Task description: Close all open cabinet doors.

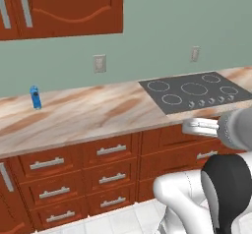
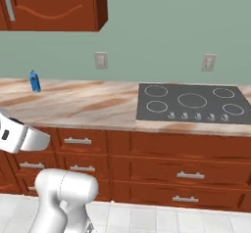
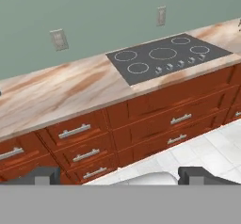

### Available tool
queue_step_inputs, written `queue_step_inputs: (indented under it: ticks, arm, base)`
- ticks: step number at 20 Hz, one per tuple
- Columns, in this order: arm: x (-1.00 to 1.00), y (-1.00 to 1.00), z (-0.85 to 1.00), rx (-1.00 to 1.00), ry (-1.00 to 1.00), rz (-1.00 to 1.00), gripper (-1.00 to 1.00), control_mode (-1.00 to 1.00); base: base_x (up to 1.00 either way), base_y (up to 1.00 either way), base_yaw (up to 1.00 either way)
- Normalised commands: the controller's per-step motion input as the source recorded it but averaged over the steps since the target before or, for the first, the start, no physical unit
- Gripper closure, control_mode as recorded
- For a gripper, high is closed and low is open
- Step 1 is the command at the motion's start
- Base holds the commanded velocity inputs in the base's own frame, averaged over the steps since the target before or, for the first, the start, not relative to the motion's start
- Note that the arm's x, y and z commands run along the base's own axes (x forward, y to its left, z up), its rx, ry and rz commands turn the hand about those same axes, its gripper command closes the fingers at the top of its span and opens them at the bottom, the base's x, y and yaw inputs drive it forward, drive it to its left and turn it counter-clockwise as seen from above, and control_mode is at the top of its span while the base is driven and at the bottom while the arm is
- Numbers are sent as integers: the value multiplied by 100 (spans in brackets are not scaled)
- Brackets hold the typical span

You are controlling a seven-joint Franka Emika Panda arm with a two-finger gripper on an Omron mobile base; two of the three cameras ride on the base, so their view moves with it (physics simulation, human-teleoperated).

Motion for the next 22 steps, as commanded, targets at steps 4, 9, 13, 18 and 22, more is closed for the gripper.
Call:
queue_step_inputs:
  ticks: [4,9,13,18,22]
  arm:
    - [0,0,0,0,0,0,-100,100]
    - [0,0,0,0,0,0,-100,100]
    - [0,0,0,0,0,0,-100,100]
    - [0,0,0,0,0,0,-100,100]
    - [0,0,0,0,0,0,-100,100]
  base:
    - [0,-77,-37]
    - [0,-73,-43]
    - [0,-72,-44]
    - [5,-67,-45]
    - [31,-64,-44]
